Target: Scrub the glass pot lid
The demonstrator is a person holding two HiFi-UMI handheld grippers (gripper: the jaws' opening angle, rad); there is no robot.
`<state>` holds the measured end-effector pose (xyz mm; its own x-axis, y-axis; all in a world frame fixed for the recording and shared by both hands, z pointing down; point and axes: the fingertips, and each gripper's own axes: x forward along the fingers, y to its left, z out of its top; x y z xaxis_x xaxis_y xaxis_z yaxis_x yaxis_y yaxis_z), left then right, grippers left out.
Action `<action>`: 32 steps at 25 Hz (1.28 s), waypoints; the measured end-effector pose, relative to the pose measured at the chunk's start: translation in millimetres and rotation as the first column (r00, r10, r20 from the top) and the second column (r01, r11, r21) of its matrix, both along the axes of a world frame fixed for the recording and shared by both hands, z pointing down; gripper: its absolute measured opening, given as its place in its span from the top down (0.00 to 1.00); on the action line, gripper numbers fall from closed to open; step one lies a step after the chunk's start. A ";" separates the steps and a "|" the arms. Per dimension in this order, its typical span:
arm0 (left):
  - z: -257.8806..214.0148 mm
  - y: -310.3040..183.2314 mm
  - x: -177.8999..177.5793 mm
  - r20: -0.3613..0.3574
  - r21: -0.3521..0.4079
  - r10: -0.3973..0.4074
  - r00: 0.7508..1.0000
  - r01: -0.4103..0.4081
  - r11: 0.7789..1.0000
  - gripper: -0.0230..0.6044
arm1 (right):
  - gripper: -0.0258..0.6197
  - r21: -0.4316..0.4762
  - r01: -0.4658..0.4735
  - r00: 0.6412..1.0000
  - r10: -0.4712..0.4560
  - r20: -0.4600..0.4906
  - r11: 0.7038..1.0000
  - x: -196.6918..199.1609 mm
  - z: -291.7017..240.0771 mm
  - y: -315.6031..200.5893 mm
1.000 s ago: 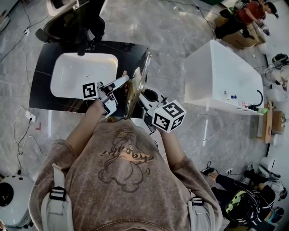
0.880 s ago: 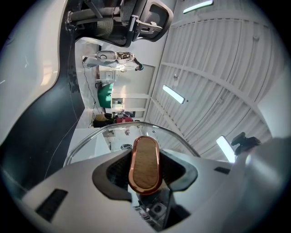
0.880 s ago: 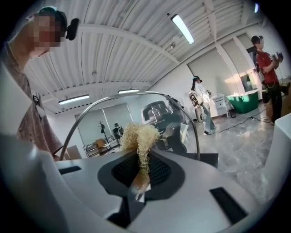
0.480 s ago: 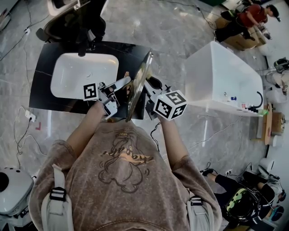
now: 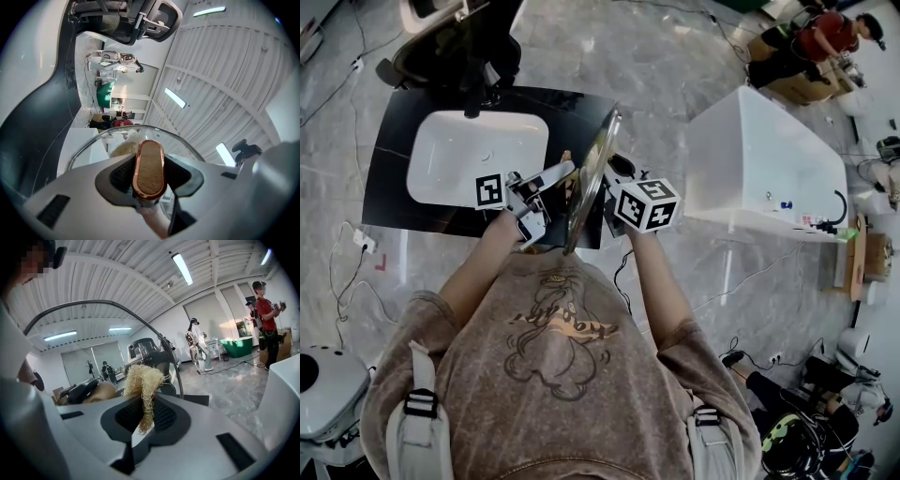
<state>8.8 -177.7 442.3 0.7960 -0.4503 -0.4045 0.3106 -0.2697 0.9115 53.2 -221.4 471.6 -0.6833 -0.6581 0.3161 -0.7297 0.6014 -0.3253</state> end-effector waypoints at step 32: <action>9.3 -9.6 -16.8 0.027 -0.035 -0.095 0.995 0.096 0.995 0.67 | 0.90 -0.233 0.227 0.974 -0.226 0.032 0.946 -27.5 83.0 115.2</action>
<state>-8.0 -187.3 451.6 0.7580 -0.5391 -0.3671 0.2621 -0.2636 0.9283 25.7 -106.2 554.5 -0.8077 -0.3939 0.4387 -0.5812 0.6573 -0.4798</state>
